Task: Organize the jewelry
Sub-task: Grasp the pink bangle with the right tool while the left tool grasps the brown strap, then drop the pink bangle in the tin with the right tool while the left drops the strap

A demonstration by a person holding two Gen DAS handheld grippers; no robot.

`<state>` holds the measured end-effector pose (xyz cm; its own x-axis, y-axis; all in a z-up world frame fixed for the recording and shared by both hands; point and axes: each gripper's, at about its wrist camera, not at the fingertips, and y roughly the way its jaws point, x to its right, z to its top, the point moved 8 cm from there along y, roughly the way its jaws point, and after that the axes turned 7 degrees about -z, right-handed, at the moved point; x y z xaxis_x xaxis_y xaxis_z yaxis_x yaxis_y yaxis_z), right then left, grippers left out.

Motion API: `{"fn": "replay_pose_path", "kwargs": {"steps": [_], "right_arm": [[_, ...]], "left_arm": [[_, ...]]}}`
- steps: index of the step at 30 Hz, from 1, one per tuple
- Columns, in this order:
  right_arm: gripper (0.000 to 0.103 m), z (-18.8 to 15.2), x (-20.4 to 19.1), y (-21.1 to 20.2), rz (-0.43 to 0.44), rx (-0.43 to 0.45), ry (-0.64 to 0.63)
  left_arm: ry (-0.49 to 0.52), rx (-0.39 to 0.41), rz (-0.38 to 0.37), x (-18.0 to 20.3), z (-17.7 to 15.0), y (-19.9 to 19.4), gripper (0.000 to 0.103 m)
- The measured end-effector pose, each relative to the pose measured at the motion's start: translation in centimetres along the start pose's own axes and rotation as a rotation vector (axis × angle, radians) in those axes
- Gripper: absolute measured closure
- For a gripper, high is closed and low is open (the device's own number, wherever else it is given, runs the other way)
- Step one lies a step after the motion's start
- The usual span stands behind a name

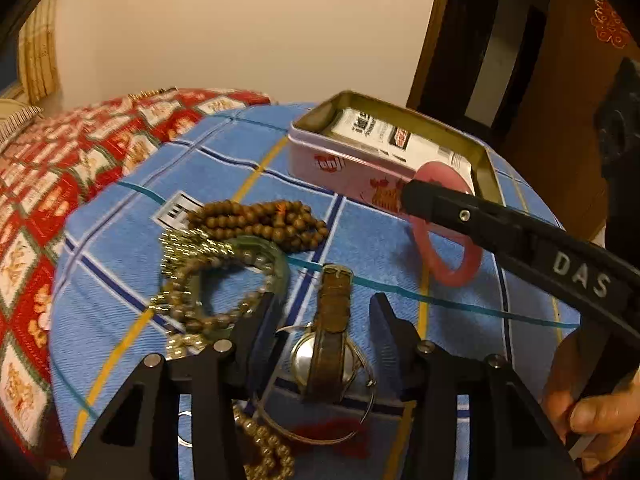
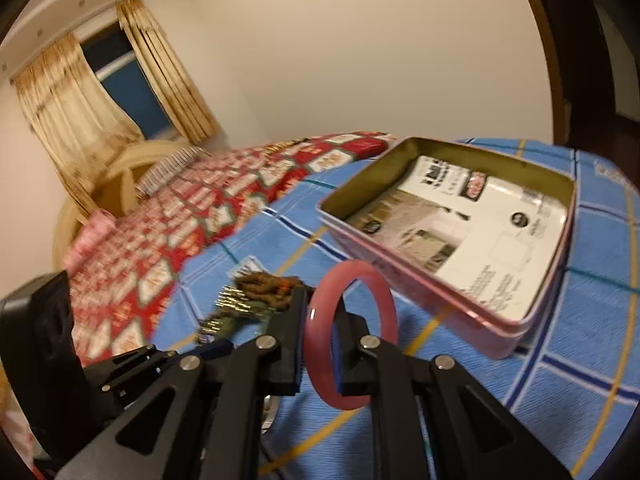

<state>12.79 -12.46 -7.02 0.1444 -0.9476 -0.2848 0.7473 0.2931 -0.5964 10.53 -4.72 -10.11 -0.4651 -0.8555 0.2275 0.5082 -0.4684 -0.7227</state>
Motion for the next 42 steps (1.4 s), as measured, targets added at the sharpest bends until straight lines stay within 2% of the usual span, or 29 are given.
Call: {"fn": "replay_pose_path", "kwargs": {"steps": [1, 4, 7, 12, 15, 17, 21, 25, 28, 32, 36, 39, 41, 42], "right_arm": [[0.088, 0.0, 0.2, 0.1, -0.007, -0.004, -0.002], [0.088, 0.1, 0.4, 0.2, -0.001, -0.007, 0.005], [0.088, 0.2, 0.5, 0.0, -0.004, 0.007, -0.001], [0.088, 0.6, 0.6, -0.4, 0.004, 0.024, 0.014], [0.088, 1.3, 0.6, -1.6, 0.010, 0.071, 0.020], [0.088, 2.0, 0.5, -2.6, 0.006, 0.114, 0.015], [0.088, 4.2, 1.2, -3.9, -0.041, 0.182, -0.012], [0.088, 6.6, 3.8, -3.9, -0.137, 0.225, -0.014], [0.088, 7.7, 6.3, -2.6, -0.220, 0.216, -0.018], [0.088, 7.8, 9.1, 0.3, -0.272, 0.145, -0.019], [0.088, 7.4, 9.9, 2.7, -0.271, 0.079, -0.037], [0.088, 7.2, 9.7, 4.1, -0.241, 0.042, -0.041], [0.083, 7.3, 10.4, 4.5, -0.223, 0.035, -0.022], [0.065, 7.1, 10.7, 4.5, -0.214, 0.026, -0.008]], "left_arm": [[0.002, -0.010, -0.008, 0.1, 0.0, 0.3, 0.055], [-0.010, -0.045, -0.006, -0.1, -0.2, 1.3, 0.083], [-0.060, -0.028, -0.068, -0.7, -0.2, 1.0, 0.084], [-0.071, 0.068, -0.094, -0.6, 0.8, -0.8, 0.086], [-0.053, 0.133, -0.093, 0.0, 1.8, -2.5, 0.086], [-0.049, 0.175, -0.118, 0.4, 2.9, -3.4, 0.086], [-0.008, 0.262, -0.165, 2.4, 5.8, -5.0, 0.086], [0.010, 0.296, -0.182, 4.0, 9.1, -4.0, 0.086], [0.005, 0.303, -0.192, 4.7, 11.0, -2.0, 0.086], [0.001, 0.273, -0.169, 5.0, 12.7, 1.4, 0.086], [-0.025, 0.225, -0.163, 4.9, 13.4, 4.8, 0.086], [-0.026, 0.199, -0.119, 4.3, 13.2, 6.3, 0.086], [-0.038, 0.188, -0.095, 3.7, 13.0, 6.8, 0.085], [-0.049, 0.190, -0.092, 3.4, 12.9, 7.0, 0.085]]}}
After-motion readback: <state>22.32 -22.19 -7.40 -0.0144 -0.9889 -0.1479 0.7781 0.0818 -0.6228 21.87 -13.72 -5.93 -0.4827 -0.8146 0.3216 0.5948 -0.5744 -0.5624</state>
